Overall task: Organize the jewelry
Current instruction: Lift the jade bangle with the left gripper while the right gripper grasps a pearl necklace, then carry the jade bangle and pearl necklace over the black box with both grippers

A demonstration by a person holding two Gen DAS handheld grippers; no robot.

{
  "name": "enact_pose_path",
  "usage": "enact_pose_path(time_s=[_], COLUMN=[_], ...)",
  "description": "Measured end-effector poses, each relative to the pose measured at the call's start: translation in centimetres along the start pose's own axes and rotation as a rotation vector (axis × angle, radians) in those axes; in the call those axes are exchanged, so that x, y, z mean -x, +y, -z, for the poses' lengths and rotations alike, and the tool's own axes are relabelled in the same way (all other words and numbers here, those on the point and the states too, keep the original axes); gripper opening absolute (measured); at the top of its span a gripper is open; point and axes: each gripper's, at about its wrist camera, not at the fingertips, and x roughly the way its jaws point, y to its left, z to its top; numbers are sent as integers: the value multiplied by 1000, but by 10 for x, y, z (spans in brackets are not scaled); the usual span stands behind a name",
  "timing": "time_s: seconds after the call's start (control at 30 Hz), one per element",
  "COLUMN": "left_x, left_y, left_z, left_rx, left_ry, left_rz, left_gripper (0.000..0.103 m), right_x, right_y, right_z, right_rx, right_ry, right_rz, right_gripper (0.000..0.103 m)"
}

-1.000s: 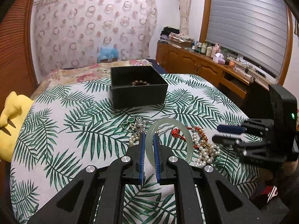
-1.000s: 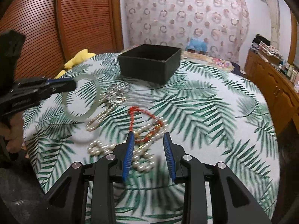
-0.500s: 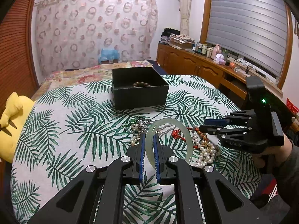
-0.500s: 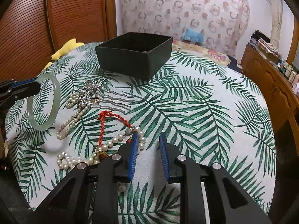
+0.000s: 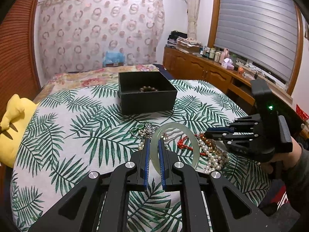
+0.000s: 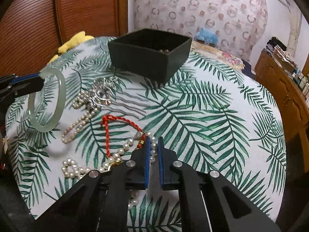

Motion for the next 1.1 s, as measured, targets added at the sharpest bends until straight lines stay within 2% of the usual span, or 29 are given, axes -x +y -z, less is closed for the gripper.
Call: enact_pose_path(time_s=[0.43,1.1], left_x=[21,16], left_y=[7,20], left_z=[-8,-51], left_rx=[12,-8], left_ry=[-59,-114], left_rz=[-11,-21], left_gripper=[8,8], right_x=[87,141], right_y=[7,10], right_z=[-43,-104], right_rx=[34,94], right_ry=[-213,-364], right_rz=[10,42], right_gripper=[9,9])
